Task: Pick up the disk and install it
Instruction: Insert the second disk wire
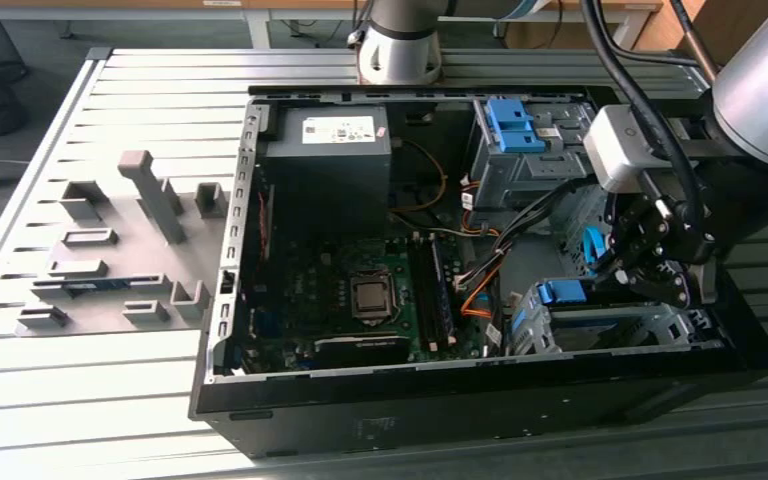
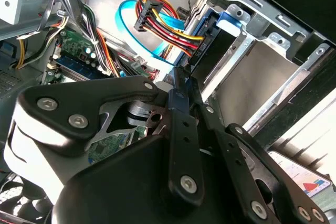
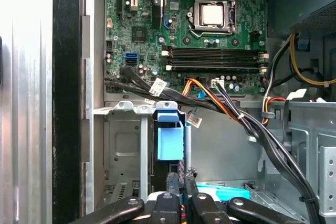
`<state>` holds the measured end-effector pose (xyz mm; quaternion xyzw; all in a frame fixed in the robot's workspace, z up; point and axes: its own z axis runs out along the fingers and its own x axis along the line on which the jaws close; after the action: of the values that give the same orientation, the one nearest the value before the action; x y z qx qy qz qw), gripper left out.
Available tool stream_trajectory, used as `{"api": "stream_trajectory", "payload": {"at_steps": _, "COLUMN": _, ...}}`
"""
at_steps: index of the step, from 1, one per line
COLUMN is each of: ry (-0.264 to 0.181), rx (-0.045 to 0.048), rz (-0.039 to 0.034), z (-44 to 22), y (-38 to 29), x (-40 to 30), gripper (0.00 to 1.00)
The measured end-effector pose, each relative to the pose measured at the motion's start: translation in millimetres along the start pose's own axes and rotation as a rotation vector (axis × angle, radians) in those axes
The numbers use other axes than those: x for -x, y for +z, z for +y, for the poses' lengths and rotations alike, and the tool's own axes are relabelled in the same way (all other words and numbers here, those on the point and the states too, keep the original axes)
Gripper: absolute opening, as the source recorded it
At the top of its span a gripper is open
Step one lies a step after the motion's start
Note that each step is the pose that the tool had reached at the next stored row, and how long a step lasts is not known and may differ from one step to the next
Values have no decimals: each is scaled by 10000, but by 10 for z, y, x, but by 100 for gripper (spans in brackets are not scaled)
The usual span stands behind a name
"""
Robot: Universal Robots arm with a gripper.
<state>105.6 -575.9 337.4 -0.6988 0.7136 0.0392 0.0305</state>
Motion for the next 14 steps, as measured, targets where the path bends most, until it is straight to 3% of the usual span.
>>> {"api": "stream_trajectory", "payload": {"at_steps": 14, "ry": -12, "rx": -4, "rz": -4, "z": -27, "y": 20, "x": -1, "gripper": 16}}
